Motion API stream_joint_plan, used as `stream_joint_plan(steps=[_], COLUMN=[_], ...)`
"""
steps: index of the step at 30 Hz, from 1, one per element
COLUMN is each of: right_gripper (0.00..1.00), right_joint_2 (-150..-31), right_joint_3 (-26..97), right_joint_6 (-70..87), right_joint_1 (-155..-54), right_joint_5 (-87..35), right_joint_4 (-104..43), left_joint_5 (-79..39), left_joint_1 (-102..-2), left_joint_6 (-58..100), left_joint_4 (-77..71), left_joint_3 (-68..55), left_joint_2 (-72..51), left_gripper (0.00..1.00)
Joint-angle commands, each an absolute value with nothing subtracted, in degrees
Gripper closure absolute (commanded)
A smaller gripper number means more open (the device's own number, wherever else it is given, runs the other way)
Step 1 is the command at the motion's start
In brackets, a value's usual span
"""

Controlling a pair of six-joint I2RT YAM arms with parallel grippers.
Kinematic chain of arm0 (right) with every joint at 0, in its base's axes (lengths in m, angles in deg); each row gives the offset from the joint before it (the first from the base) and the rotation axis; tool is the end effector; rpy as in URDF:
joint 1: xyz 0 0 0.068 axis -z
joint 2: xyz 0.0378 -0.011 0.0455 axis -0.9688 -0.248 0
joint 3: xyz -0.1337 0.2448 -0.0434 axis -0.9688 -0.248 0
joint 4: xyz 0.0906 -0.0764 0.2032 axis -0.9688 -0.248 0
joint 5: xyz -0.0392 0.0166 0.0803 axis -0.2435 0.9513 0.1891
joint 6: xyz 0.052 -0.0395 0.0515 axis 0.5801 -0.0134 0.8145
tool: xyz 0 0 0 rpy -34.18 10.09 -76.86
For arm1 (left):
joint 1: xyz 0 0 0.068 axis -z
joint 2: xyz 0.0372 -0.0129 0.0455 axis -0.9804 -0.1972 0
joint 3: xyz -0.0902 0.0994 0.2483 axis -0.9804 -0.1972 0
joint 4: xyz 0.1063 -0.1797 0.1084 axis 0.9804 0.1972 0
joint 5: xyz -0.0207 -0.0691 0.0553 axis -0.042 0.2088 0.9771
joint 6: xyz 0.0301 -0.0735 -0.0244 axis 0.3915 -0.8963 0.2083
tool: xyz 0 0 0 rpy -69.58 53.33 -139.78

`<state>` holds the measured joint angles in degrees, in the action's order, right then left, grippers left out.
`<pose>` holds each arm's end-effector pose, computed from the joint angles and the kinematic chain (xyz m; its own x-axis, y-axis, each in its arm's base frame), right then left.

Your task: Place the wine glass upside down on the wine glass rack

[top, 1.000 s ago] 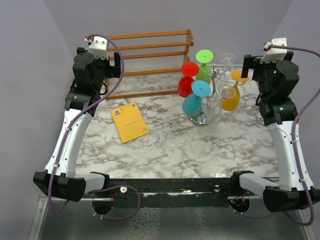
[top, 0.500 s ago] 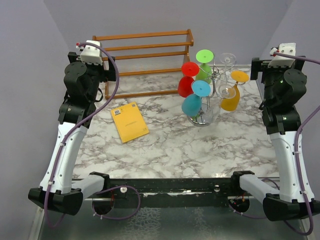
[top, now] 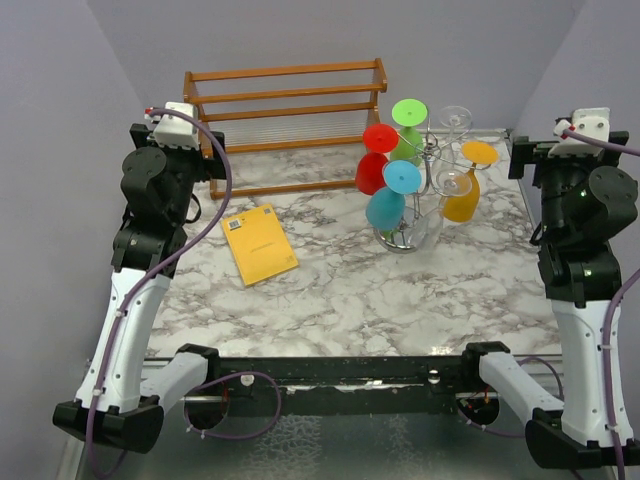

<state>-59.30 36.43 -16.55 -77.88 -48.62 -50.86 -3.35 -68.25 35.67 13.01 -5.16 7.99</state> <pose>0.1568 -0.0122 0.4870 0.0228 -0.2982 -0.9542 0.2325 0.9299 -0.2851 0.2071 -0.0269 0.4668 0.0381 0.0517 -0.9979 0.0290 0.9982 0.0528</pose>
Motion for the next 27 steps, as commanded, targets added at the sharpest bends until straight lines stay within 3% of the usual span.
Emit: stream_joint_plan(steps=[1,16,27], right_gripper=[0.0,0.0,0.0], right_joint_2=[-56.1,-54.44,-56.93], right_joint_3=[33.38,31.66,34.87], right_joint_6=[-14.81,-11.9,-10.35], right_joint_1=[-77.21,-73.03,-72.56], right_joint_5=[-44.25,-38.39,-42.0], right_joint_4=[-54.98,-59.08,-60.62], left_joint_5=[-5.43,-6.94,-8.17], left_joint_1=[-69.83,-72.96,-74.62], left_joint_6=[36.01,36.44,36.22], left_joint_4=[13.5,16.86,19.95], left_joint_3=[-7.23,-9.12,-5.97], left_joint_2=[11.16,12.91,11.9], left_gripper=[0.01,0.01,0.01])
